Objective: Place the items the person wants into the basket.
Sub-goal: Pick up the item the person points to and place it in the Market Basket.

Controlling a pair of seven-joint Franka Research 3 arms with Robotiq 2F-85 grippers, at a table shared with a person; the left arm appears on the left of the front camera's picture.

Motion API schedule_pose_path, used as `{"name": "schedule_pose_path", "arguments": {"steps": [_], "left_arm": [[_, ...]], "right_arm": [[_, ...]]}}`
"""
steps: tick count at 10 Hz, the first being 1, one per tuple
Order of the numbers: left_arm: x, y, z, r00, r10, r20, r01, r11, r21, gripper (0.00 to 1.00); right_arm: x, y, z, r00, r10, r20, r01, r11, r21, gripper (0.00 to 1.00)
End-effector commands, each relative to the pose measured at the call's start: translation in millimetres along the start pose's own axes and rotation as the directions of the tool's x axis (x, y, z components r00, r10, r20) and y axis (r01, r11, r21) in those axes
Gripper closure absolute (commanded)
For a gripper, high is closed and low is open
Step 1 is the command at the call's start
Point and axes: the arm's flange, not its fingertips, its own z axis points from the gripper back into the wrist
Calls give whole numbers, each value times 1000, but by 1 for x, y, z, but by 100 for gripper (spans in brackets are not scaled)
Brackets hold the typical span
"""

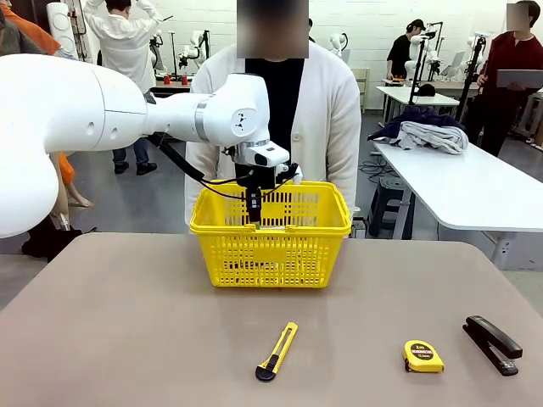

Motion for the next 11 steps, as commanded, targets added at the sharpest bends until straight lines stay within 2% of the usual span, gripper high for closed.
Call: {"name": "schedule_pose_path", "arguments": {"steps": [1, 3, 6, 8, 9, 10, 11], "left_arm": [[6, 6, 2, 1000, -5, -17, 5, 999, -33, 88], [7, 6, -2, 1000, -7, -22, 6, 999, -44, 88], [7, 6, -2, 1000, -12, -23, 11, 999, -46, 0], [5, 6, -2, 1000, -14, -26, 13, 999, -46, 0], [6, 6, -2, 999, -14, -29, 13, 999, -48, 6], [6, 5, -2, 999, -12, -30, 10, 999, -49, 0], [6, 4, -1, 999, -11, -30, 9, 999, -50, 0]], "right_arm": [[0, 0, -2, 1000, 6, 1, -6, 1000, 17, 0], [0, 0, -2, 1000, 6, 1, -6, 1000, 17, 0], [0, 0, -2, 1000, 6, 1, -6, 1000, 17, 0], [0, 0, -2, 1000, 6, 1, -6, 1000, 17, 0], [0, 0, -2, 1000, 6, 1, -6, 1000, 17, 0], [0, 0, -2, 1000, 6, 1, -6, 1000, 17, 0], [0, 0, -2, 1000, 6, 1, -6, 1000, 17, 0]]}}
